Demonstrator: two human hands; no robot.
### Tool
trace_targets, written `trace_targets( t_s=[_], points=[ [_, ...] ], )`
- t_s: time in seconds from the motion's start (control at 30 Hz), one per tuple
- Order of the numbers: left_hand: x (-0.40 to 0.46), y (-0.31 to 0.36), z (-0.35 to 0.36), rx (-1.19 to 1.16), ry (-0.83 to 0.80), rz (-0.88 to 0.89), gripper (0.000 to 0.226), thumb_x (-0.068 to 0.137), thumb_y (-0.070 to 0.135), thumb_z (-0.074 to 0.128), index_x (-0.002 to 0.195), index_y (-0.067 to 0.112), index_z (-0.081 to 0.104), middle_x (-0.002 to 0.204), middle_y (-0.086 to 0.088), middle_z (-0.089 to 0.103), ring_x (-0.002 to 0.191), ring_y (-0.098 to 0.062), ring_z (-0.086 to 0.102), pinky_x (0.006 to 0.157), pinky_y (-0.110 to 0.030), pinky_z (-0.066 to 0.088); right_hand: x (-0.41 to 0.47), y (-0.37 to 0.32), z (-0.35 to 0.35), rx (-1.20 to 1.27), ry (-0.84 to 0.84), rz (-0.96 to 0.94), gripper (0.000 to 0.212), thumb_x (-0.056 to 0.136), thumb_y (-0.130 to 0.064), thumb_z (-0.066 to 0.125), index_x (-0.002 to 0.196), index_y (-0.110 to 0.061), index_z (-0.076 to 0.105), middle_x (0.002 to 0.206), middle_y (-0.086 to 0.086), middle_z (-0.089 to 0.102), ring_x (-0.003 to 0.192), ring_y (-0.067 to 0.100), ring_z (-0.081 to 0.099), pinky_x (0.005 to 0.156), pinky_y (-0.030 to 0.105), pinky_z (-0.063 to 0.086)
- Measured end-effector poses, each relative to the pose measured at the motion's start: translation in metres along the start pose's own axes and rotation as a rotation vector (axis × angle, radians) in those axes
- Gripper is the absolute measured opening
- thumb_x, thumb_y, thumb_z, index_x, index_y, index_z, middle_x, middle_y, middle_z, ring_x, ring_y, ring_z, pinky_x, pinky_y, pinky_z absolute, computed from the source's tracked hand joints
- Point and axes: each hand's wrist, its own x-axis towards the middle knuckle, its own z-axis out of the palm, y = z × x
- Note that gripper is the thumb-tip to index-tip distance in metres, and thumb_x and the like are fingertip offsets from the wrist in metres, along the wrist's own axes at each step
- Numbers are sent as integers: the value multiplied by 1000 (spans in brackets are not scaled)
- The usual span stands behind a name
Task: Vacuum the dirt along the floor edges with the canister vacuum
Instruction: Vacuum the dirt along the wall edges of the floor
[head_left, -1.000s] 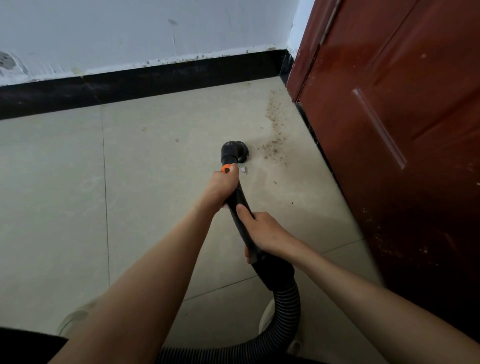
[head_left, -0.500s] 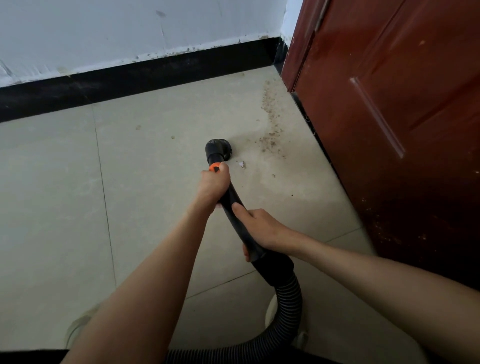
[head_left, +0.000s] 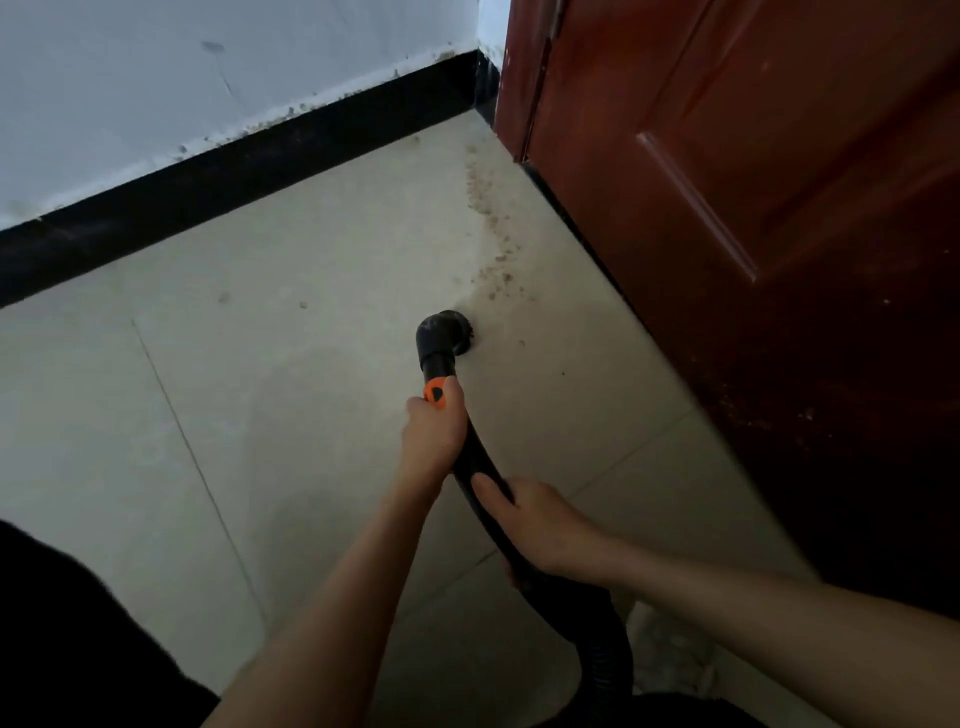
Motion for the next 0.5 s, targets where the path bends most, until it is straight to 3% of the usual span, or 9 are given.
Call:
trace_targets(
  t_s=[0.1,0.17,0.23,0.3,0.43,0.5],
  points=[
    [-9,-12,-2,12,-14,3,51,93,41,39,117,-2,49,86,-12,54,68,-20,49,58,-31,39,-7,7,12,-59,28,-7,54,101,-54,32,71,-14,54,60,6,62,57,22,61,58,30,47],
    [-19,-21,0,21,-27,12,41,93,41,40,108,4,50,81,-5,51,68,-19,51,60,-31,42,-15,16,20,-45,55,6,55,101,-51,33,77,-10,60,67,12,67,61,22,64,58,29,46],
    [-30,-26,4,26,-13,42,26,92,37,42,89,12,48,73,-1,48,60,-13,48,50,-24,41,-22,26,26,-20,81,25,52,101,-50,35,75,-12,59,67,12,67,63,23,66,59,30,47],
    [-36,-30,10,28,-29,72,23,92,34,44,86,11,47,68,1,46,54,-10,45,43,-19,38,-26,36,31,10,111,58,52,101,-50,36,76,-10,58,66,11,64,64,29,66,61,35,49],
    [-45,-38,27,26,-92,121,29,95,30,46,81,7,38,71,-3,44,61,-26,45,55,-30,36,-33,54,43,74,184,196,52,98,-57,34,74,-18,57,62,3,63,55,18,62,59,31,47],
    [-49,-37,36,62,-127,144,29,95,33,47,84,7,39,69,-1,43,70,-38,50,60,-33,39,-35,60,46,122,243,247,54,98,-58,33,75,-18,61,63,5,66,58,21,65,62,31,50]
  ],
)
